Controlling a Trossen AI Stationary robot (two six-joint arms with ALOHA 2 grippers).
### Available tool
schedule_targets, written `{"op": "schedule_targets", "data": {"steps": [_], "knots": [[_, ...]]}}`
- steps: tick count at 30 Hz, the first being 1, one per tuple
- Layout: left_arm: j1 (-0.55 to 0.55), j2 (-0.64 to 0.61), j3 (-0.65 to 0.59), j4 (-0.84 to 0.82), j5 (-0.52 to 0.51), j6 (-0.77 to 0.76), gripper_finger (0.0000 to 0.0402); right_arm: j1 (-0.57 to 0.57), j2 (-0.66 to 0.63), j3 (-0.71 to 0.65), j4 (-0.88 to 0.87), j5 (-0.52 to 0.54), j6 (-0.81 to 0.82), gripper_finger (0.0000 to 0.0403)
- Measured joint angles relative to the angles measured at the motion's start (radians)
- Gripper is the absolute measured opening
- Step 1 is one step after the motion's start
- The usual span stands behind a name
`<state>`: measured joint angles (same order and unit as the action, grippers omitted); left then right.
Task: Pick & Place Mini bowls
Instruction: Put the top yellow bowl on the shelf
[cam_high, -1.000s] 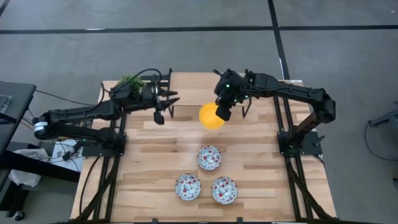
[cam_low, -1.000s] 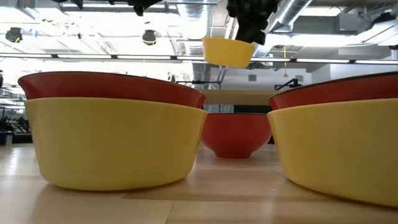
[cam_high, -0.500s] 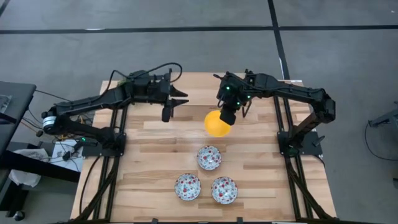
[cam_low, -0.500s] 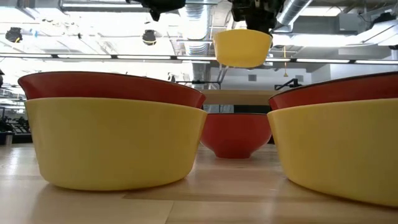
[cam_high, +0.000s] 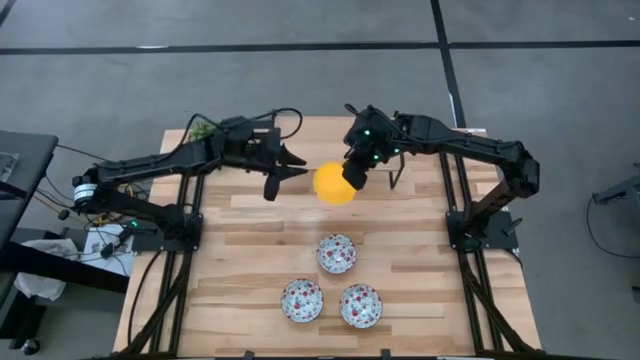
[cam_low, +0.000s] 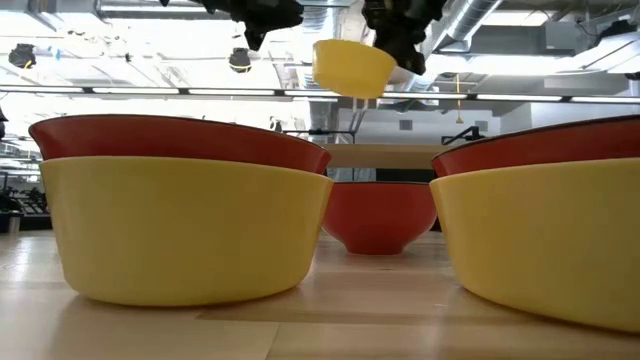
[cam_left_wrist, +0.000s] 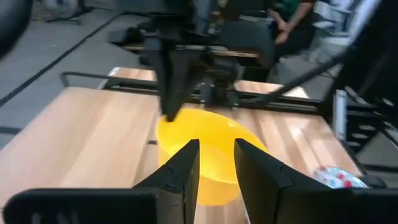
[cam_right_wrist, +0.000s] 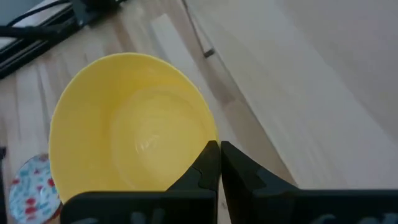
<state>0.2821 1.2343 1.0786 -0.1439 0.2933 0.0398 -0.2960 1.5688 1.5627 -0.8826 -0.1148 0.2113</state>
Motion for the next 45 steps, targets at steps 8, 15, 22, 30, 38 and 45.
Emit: {"op": "schedule_targets", "data": {"steps": [8,15,22,30,38,45], "knots": [[0.0,0.014,0.0,0.08,-0.003,-0.295,0.0099,0.006,0.0,0.0,0.006,0.103,0.043,0.0],[0.001,0.099,-0.001,0.102,-0.012,-0.557,0.0099,0.015,0.0,0.0,0.012,0.157,0.071,0.0],[0.001,0.163,-0.001,0.102,-0.012,-0.654,0.0099,0.031,0.0,0.0,0.009,0.171,0.078,0.0],[0.0,0.16,-0.001,0.1,-0.012,-0.651,0.0099,0.04,0.0,0.0,-0.008,0.17,0.079,0.0],[0.001,0.126,-0.001,0.104,-0.005,-0.492,0.0099,0.041,0.0,0.0,-0.04,0.169,0.079,0.0],[0.001,0.125,-0.001,0.101,-0.087,-0.486,0.0099,0.041,0.0,0.0,-0.032,0.169,0.085,0.0]]}}
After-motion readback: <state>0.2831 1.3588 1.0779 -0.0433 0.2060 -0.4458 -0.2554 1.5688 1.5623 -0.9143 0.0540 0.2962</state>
